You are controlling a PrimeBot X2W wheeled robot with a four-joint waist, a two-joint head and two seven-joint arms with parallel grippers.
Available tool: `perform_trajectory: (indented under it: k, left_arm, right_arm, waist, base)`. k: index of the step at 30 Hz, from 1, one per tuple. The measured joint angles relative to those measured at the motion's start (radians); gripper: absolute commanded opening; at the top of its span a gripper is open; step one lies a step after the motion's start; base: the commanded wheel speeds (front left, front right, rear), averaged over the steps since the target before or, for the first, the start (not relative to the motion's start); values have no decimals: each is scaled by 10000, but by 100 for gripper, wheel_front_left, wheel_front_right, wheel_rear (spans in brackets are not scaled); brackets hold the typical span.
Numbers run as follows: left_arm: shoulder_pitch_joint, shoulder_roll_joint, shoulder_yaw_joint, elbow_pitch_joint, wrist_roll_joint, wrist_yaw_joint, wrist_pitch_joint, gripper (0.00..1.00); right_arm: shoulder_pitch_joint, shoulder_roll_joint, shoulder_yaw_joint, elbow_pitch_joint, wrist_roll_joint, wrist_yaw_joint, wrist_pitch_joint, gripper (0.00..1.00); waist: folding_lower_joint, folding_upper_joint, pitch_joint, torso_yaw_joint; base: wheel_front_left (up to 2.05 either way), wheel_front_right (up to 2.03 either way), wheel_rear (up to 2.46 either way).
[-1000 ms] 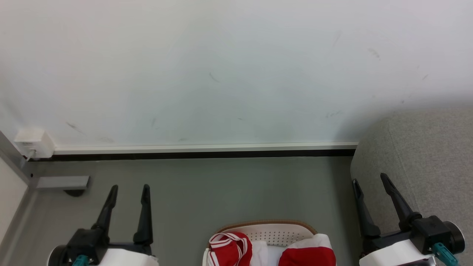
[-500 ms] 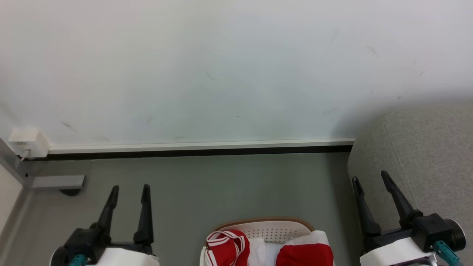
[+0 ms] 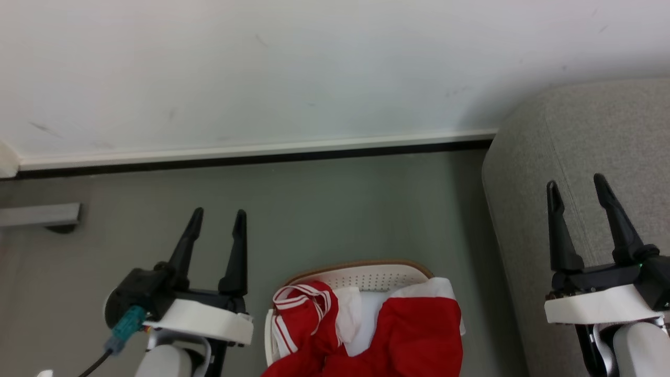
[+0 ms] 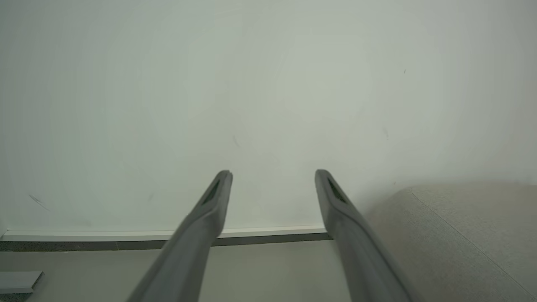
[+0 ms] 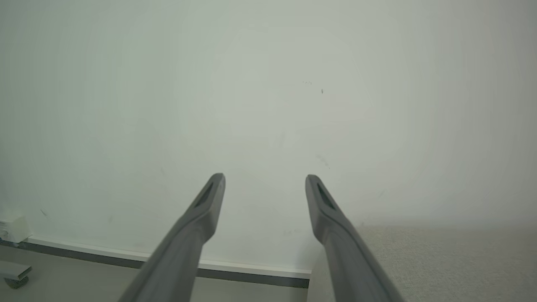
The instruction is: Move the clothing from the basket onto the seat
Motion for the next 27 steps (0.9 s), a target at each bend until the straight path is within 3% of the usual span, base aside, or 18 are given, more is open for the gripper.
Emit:
perform_trajectory:
  k: [8,13,21,27]
  left_arm:
    - [-1280,-2,-1283,1847,-69,-472,0,100]
    - [-2241,211,-2422,3638,-337,-545,370,100]
    - [-3940,905,-5007,5751,-2017,-570,1747,100]
    - [-5125,1377,-6324,6949,-3239,-571,2773,100]
  right_arm:
    - [-825,13,-426,-573,-104,0,0,100]
    - [-1237,121,-688,-955,-102,0,0,100]
    - [-1823,265,-786,-1486,-65,0,0,100]
    - [-2336,309,-665,-1891,205,0,2,100]
  waist:
    - [0,0,1485,-477]
    - [1,0,2397,-897]
    - [1,0,3749,-1623]
    - [1,0,4896,-2182]
  base:
    - [0,0,0]
    - [0,0,0]
    - [0,0,0]
    - [0,0,0]
